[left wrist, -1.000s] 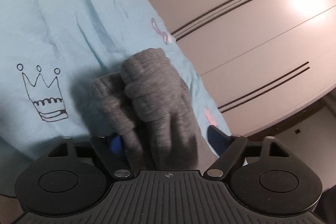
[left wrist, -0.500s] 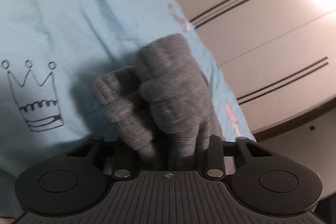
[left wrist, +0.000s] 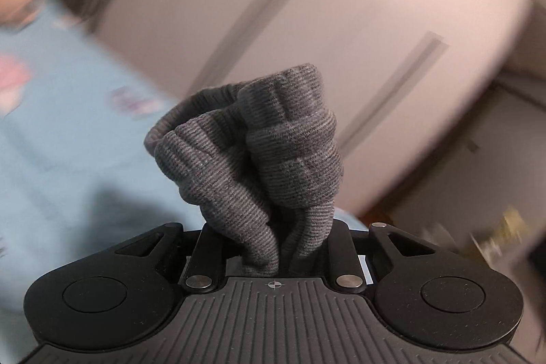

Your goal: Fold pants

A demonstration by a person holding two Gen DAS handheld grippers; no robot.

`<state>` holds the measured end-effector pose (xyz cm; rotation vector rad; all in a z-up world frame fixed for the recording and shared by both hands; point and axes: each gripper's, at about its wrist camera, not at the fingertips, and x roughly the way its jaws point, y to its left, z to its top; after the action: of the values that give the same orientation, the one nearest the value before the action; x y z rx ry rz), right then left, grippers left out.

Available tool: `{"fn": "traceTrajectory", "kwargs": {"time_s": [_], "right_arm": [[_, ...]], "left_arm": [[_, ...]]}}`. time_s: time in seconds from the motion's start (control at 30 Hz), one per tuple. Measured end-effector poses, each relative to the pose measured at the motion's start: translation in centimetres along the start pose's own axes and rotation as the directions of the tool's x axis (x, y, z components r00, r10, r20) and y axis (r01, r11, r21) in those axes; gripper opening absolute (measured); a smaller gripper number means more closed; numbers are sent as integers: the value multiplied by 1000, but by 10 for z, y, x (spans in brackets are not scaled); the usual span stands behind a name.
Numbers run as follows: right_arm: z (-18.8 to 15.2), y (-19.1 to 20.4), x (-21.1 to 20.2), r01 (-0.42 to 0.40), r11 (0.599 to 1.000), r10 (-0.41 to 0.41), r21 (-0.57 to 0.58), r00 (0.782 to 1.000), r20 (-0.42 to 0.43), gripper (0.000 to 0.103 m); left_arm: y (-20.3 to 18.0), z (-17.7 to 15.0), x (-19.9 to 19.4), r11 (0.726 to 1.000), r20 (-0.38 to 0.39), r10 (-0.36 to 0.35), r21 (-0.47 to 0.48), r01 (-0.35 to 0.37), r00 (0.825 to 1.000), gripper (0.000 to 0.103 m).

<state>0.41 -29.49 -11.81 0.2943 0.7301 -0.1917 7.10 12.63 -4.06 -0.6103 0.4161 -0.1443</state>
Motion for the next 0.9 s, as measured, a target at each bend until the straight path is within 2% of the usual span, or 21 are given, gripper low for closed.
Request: {"fn": "traceTrajectory", "kwargs": {"time_s": [0.07, 0.13, 0.17, 0.23, 0.27, 0.3, 0.33, 0.37, 0.4, 0.43, 0.47, 0.5, 0.53, 0.57, 0.6, 0.63, 0.67, 0.73, 0.8, 0.87, 0.9], "right_arm": [[6, -16, -12, 3, 997, -8, 79, 998, 67, 101], [13, -34, -27, 13, 989, -35, 150, 989, 142, 101], [14, -42, -33, 17, 984, -49, 177, 983, 177, 101], [18, -60, -42, 27, 971, -82, 239, 972, 221, 101], [19, -69, -43, 13, 962, -77, 272, 971, 226, 101], [19, -80, -42, -12, 948, -61, 318, 974, 219, 101], [19, -90, -39, -35, 930, -43, 366, 978, 205, 101], [18, -99, -35, -47, 910, -33, 412, 982, 185, 101], [17, -107, -30, -51, 887, -28, 458, 986, 164, 101], [16, -114, -25, -59, 868, -15, 493, 989, 145, 101], [15, -119, -21, -68, 854, 3, 515, 992, 126, 101], [13, -122, -16, -82, 846, 29, 527, 994, 109, 101], [10, -123, -12, -108, 839, 63, 533, 993, 101, 101], [8, -123, -9, -139, 828, 103, 544, 990, 97, 101], [8, -122, -4, -174, 815, 146, 553, 985, 94, 101], [8, -119, -2, -202, 810, 179, 551, 979, 95, 101], [9, -114, 1, -221, 814, 204, 537, 975, 93, 101], [13, -95, 4, -259, 843, 258, 471, 964, 68, 101], [13, -77, 9, -271, 874, 287, 404, 958, 21, 101], [12, -62, 14, -240, 906, 263, 350, 965, -18, 101], [14, -57, 18, -226, 916, 255, 332, 966, -47, 101]], "left_arm": [[-61, -12, 6, 990, -28, -68, 125, 71, 997, 23], [-118, -36, 19, 962, -70, -105, 247, 119, 992, 23], [-148, -55, 29, 941, -97, -107, 310, 133, 989, 24], [-189, -96, 52, 915, -171, -100, 371, 158, 980, 26], [-206, -120, 67, 909, -219, -85, 383, 166, 972, 30], [-220, -152, 84, 894, -291, -75, 405, 194, 954, 41], [-230, -183, 103, 858, -393, -56, 451, 246, 918, 47], [-234, -212, 121, 830, -493, -9, 482, 282, 870, 55], [-231, -235, 136, 821, -567, 59, 495, 283, 821, 54], [-224, -250, 143, 825, -607, 90, 490, 282, 790, 54], [-221, -254, 137, 814, -572, 68, 506, 287, 817, 54], [-224, -249, 130, 796, -548, 56, 529, 294, 835, 56], [-227, -239, 127, 790, -563, 50, 528, 312, 825, 57], [-228, -227, 123, 802, -586, 32, 498, 329, 809, 58], [-223, -213, 117, 829, -602, -16, 438, 347, 798, 68], [-213, -201, 108, 861, -595, -86, 359, 360, 799, 79], [-198, -190, 99, 897, -563, -139, 278, 345, 815, 99], [-169, -173, 80, 955, -493, -153, 150, 257, 857, 100], [-141, -158, 74, 974, -462, -163, 68, 218, 872, 100], [-118, -143, 71, 993, -412, -88, 37, 113, 907, 100], [-107, -140, 75, 998, -399, -35, 34, 53, 916, 100]]}}
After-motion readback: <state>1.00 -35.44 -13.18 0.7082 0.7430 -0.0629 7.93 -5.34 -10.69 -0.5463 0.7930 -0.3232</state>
